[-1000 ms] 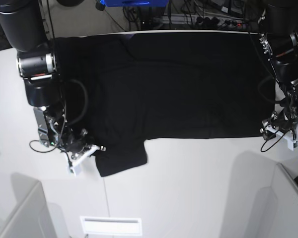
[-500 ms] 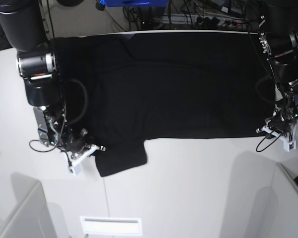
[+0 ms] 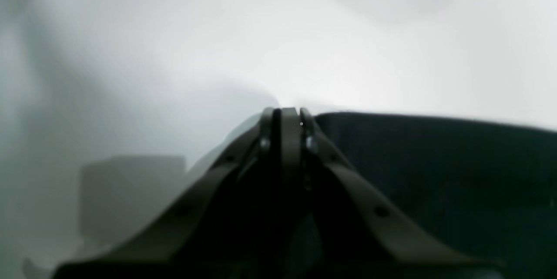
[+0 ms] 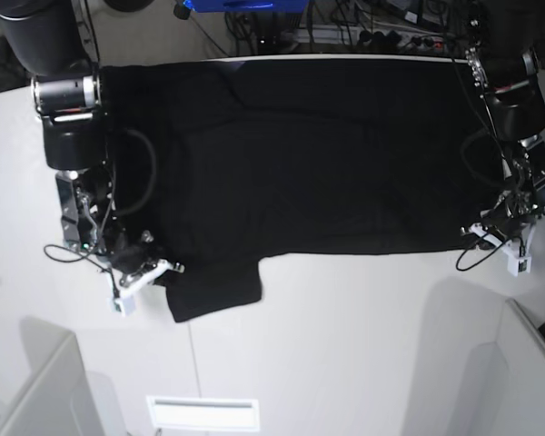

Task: Fold the T-shirt properly
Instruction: 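Lift the hem with both grippers and fold it toward the collar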

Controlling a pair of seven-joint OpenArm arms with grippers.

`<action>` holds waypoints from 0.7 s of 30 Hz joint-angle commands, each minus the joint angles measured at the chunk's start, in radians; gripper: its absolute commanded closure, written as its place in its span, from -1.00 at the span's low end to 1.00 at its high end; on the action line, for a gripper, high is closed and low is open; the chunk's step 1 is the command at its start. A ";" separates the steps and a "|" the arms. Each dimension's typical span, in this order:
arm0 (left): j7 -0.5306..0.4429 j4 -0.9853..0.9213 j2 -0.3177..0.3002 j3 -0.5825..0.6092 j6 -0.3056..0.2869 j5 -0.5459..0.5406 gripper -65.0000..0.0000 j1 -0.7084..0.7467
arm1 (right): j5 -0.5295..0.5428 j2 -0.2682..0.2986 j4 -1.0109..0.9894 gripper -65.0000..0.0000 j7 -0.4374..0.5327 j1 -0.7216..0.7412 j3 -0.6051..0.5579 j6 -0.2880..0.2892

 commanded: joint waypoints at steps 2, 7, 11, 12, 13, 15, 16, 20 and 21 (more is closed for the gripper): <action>-0.010 0.061 -0.024 -0.005 -0.006 -0.007 1.00 -0.013 | 0.009 0.014 0.044 1.00 0.020 0.025 0.024 0.006; -0.009 0.137 -0.023 -0.085 -0.006 -0.007 1.00 0.036 | 0.009 0.031 0.052 1.00 -0.023 0.019 0.030 0.006; -0.009 0.220 -0.023 -0.129 -0.008 -0.007 1.00 0.089 | 0.010 0.034 0.066 1.00 -0.023 0.010 0.032 0.006; -0.009 0.239 -0.024 -0.127 -0.008 -0.007 1.00 0.098 | 0.010 0.034 0.067 1.00 -0.023 0.007 0.032 0.006; -0.009 0.249 -0.024 -0.127 -0.008 -0.007 1.00 0.099 | 0.013 0.034 0.070 1.00 -0.023 0.007 0.032 0.006; -0.007 0.268 -0.023 -0.132 -0.008 -0.007 1.00 0.112 | 0.015 0.034 0.099 1.00 -0.026 -0.006 0.032 0.006; -0.007 0.275 -0.023 -0.137 -0.008 -0.007 1.00 0.116 | 0.015 0.034 0.118 1.00 -0.026 -0.021 0.032 0.006; 0.019 0.308 -0.026 -0.138 -0.008 -0.054 1.00 0.135 | 0.016 0.034 0.195 1.00 -0.026 -0.064 0.033 0.004; 0.039 0.318 -0.026 -0.138 -0.008 -0.089 1.00 0.136 | 0.016 0.034 0.208 1.00 -0.026 -0.070 0.033 -0.002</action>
